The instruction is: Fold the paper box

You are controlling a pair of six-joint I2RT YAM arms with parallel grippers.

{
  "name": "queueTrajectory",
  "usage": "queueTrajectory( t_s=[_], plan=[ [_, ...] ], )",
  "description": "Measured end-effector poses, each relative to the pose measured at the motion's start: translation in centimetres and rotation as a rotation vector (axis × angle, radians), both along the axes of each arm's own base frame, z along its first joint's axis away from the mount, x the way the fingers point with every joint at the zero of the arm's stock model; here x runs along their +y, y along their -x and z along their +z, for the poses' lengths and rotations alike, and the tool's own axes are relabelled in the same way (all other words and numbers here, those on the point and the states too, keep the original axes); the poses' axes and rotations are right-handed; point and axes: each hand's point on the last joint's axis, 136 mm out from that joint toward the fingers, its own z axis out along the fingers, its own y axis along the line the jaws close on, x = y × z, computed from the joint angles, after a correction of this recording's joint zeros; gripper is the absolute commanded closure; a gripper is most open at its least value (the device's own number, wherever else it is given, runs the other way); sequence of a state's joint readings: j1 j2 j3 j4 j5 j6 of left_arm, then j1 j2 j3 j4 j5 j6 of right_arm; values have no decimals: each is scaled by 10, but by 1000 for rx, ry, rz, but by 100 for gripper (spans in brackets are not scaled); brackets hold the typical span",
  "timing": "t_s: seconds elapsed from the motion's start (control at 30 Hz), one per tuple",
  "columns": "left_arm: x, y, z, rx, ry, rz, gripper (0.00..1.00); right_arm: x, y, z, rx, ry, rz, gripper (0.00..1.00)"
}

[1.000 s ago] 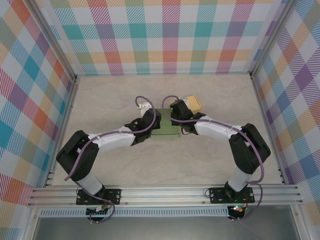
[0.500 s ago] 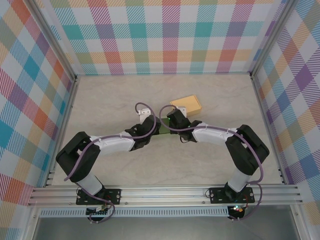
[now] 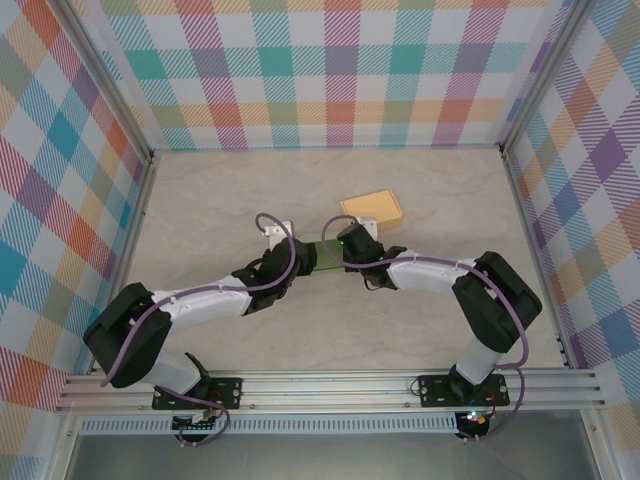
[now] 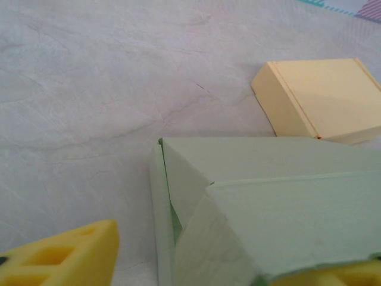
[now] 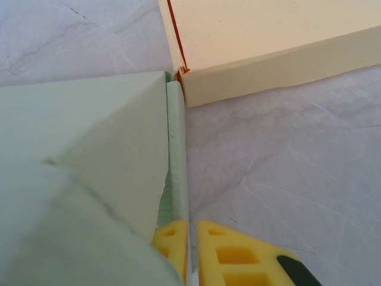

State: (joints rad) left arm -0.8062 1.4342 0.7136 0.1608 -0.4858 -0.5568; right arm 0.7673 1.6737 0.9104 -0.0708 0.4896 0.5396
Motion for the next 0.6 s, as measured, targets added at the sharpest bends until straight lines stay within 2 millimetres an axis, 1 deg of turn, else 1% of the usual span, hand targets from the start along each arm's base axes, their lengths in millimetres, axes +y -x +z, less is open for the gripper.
queueTrajectory(
  t_s=[0.03,0.1,0.13,0.17,0.2,0.23,0.3,0.37,0.43,0.5,0.6],
  plan=[
    [0,2,1,-1,6,-4,31,0,0,0,0,0,1,84],
    [1,7,5,-8,16,-13,30,0,0,0,0,-1,0,79],
    [2,10,8,-14,22,-17,29,0,0,0,0,-1,0,74],
    [3,13,11,-20,29,-21,24,0,0,0,1,0,0,70],
    [3,16,16,-27,35,-27,23,0,0,0,0,-3,-3,65],
    [4,19,21,-33,44,-30,21,0,0,2,-1,-5,0,61],
    [5,23,34,-53,65,-36,20,1,0,5,-6,-12,1,52],
    [8,28,47,-70,87,-37,16,2,1,12,-16,-25,7,43],
    [12,32,55,-78,102,-32,11,4,2,18,-24,-36,14,35],
    [16,36,61,-79,113,-28,0,6,6,22,-23,-43,27,27],
    [22,40,70,-72,123,-9,0,8,15,30,-15,-41,52,17]
  ],
)
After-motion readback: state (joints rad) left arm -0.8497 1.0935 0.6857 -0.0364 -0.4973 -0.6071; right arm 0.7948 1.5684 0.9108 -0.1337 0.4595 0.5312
